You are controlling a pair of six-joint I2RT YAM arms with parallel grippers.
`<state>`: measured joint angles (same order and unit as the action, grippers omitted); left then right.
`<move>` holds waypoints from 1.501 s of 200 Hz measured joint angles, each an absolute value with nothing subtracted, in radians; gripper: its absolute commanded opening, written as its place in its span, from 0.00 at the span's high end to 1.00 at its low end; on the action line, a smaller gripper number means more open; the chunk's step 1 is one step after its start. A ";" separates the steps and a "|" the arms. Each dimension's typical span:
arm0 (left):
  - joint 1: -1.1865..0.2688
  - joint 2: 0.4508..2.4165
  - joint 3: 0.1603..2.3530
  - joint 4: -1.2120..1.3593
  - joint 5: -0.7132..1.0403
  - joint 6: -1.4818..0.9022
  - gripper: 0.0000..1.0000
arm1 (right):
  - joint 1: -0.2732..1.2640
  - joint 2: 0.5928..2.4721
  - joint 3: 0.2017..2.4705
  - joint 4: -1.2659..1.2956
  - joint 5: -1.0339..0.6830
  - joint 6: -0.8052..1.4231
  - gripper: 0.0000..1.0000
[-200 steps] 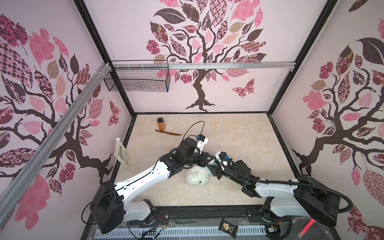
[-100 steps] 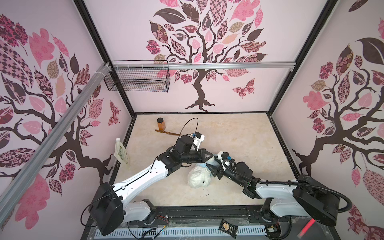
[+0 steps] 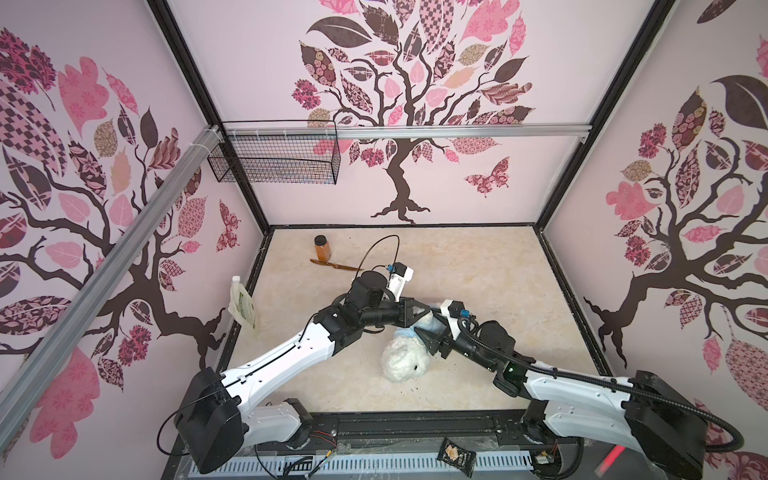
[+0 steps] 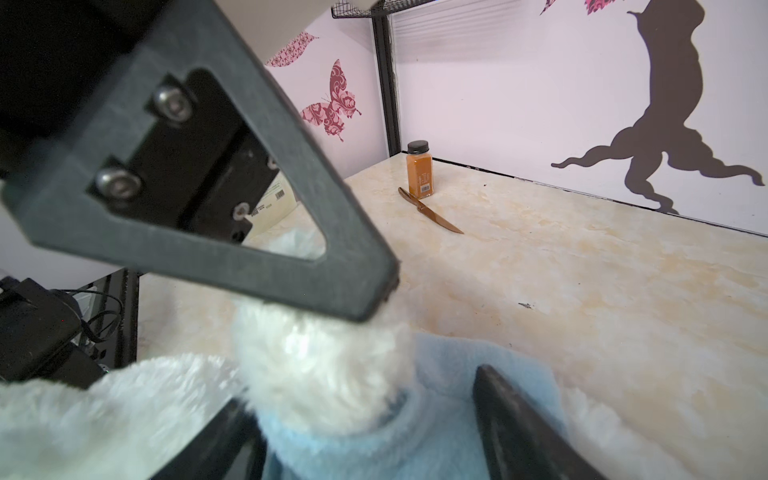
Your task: Dress the teddy bear
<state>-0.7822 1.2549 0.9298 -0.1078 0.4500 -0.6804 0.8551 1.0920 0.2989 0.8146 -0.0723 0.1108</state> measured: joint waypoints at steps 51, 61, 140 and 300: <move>-0.801 1.258 0.929 -0.097 0.450 -0.681 1.00 | 0.845 1.116 0.325 0.854 -0.094 0.163 0.35; -0.803 1.258 0.929 -0.096 0.450 -0.681 1.00 | 0.842 1.125 0.325 0.860 -0.093 0.176 0.40; -0.788 1.267 0.929 -0.123 0.440 -0.722 1.00 | 0.850 1.295 0.286 1.007 -0.023 0.171 0.39; -0.725 1.332 0.930 -0.101 0.447 -0.567 1.00 | 0.743 0.900 0.308 0.600 -0.086 0.189 0.16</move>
<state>-0.7250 1.3323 0.9298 -0.1005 0.4473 -0.5667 0.7425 0.8997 0.3080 0.6003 -0.0864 0.1886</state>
